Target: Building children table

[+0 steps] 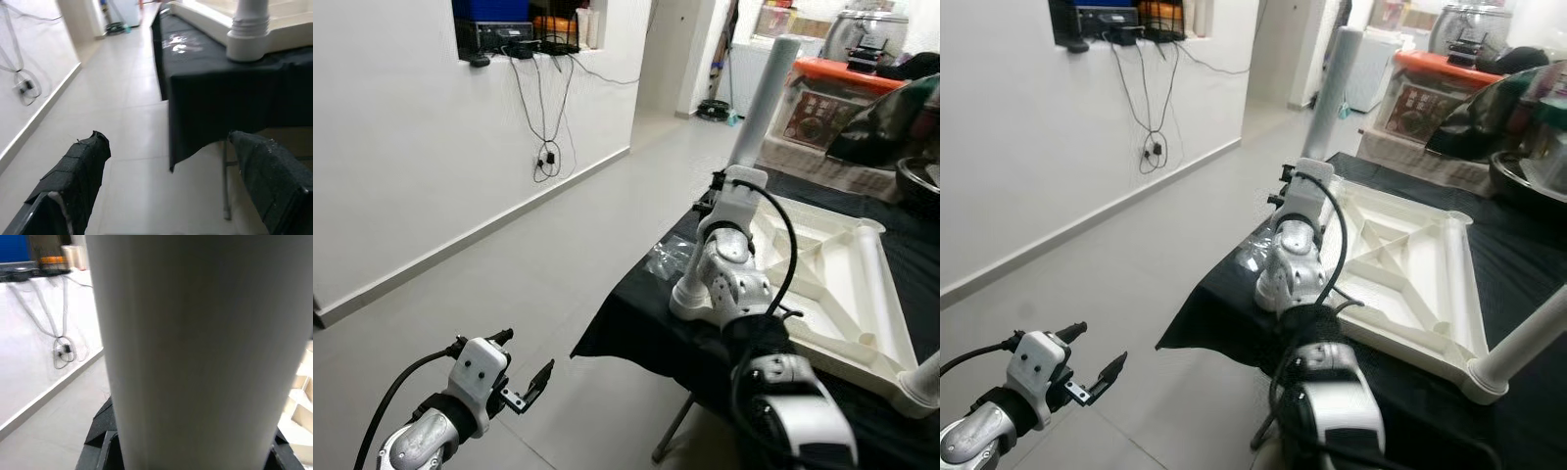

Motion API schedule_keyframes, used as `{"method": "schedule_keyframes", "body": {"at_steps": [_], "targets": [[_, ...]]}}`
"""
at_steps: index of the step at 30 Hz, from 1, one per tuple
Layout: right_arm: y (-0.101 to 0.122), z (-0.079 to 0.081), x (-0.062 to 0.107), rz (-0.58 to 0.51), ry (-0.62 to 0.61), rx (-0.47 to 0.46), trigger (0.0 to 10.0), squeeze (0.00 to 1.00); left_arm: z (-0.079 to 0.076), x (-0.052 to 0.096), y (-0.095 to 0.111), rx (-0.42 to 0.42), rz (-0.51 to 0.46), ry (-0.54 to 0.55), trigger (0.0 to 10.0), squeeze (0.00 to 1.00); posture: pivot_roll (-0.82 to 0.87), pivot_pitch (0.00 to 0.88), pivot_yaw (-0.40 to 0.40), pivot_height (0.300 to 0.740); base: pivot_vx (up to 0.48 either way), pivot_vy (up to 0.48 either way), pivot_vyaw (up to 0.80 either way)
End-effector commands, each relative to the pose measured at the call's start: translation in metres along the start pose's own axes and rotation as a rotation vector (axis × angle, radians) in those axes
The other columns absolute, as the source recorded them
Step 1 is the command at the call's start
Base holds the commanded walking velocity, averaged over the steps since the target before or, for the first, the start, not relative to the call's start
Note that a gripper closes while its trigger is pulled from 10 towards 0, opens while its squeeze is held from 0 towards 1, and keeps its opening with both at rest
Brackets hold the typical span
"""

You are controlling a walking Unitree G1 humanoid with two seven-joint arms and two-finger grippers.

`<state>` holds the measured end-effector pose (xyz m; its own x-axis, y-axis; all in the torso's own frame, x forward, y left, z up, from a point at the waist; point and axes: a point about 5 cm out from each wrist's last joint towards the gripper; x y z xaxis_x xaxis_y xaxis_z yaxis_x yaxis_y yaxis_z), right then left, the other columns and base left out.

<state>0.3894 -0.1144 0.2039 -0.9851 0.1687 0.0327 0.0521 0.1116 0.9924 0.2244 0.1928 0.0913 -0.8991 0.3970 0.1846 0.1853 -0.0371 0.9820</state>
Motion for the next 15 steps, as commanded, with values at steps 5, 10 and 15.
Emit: {"method": "schedule_keyframes", "body": {"at_steps": [5,10,15], "targets": [[0.012,0.012,-0.005,-0.116,0.247,0.043,10.0,1.00,-0.001,-0.006,0.001,-0.016,-0.002,-0.012,10.0,0.00,0.06,0.000,-0.123,0.740,0.000,0.000,0.00],[0.045,0.011,-0.013,-0.244,0.472,-0.004,10.0,0.00,-0.002,-0.006,0.001,-0.012,-0.007,-0.008,10.0,0.00,0.05,0.000,-0.124,0.740,0.000,0.000,0.00],[0.042,0.005,-0.009,-0.293,0.762,0.031,10.0,0.00,-0.004,-0.006,-0.001,-0.010,-0.005,-0.007,10.0,0.00,0.06,0.000,-0.134,0.740,0.000,0.000,0.00]]}}
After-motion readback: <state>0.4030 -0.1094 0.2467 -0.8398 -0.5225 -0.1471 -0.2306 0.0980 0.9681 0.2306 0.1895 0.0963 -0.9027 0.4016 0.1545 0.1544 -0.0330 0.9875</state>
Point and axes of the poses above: a point about 5 cm out from each wrist's last joint towards the gripper, its own x axis pointing back from the gripper into the wrist, its own y axis along the axis of the wrist's last joint, z = x × y, and after that the axes turned 15 degrees about x, right-handed
